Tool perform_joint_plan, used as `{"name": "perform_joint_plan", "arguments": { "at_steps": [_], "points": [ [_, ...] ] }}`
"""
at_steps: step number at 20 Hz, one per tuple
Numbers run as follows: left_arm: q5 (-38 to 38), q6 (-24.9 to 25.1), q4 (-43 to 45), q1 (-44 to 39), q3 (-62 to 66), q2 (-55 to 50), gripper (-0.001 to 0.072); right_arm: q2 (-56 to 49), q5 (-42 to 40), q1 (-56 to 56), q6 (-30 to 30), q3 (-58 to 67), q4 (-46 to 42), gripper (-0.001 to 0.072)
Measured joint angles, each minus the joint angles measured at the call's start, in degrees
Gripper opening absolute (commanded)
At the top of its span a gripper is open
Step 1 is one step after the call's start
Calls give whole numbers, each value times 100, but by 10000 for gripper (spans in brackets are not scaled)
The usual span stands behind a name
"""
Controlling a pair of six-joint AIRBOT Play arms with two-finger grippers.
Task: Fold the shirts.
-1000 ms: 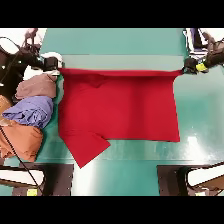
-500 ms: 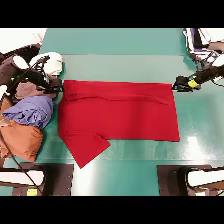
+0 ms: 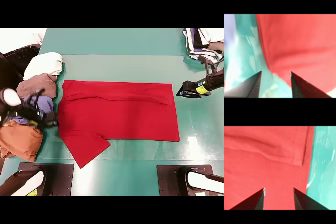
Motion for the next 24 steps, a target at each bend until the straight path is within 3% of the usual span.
{"name": "perform_joint_plan", "arguments": {
  "at_steps": [5,13,14,15,16,22,23,24],
  "points": [
    [129,-234,-520,0,-1082,551,418,179,-111,2,7,-175,48,410],
    [813,-286,-1241,2,-1784,684,416,225,-114,0,4,-212,61,407],
    [848,-286,-1298,2,-1834,691,341,225,-66,0,4,-214,63,407],
    [894,-286,-1316,2,-1878,697,61,225,-28,0,4,-214,63,407],
    [957,-282,-1316,2,-1923,688,23,225,7,-7,4,-214,63,407],
    [1014,4,-1480,-4,-1639,684,21,315,608,-612,0,-501,-22,423],
    [964,48,-1504,-7,-1543,684,21,389,704,-804,0,-739,-101,542],
    [940,103,-1541,-7,-1438,684,21,468,767,-1003,0,-1032,-195,560]
  ]
}}
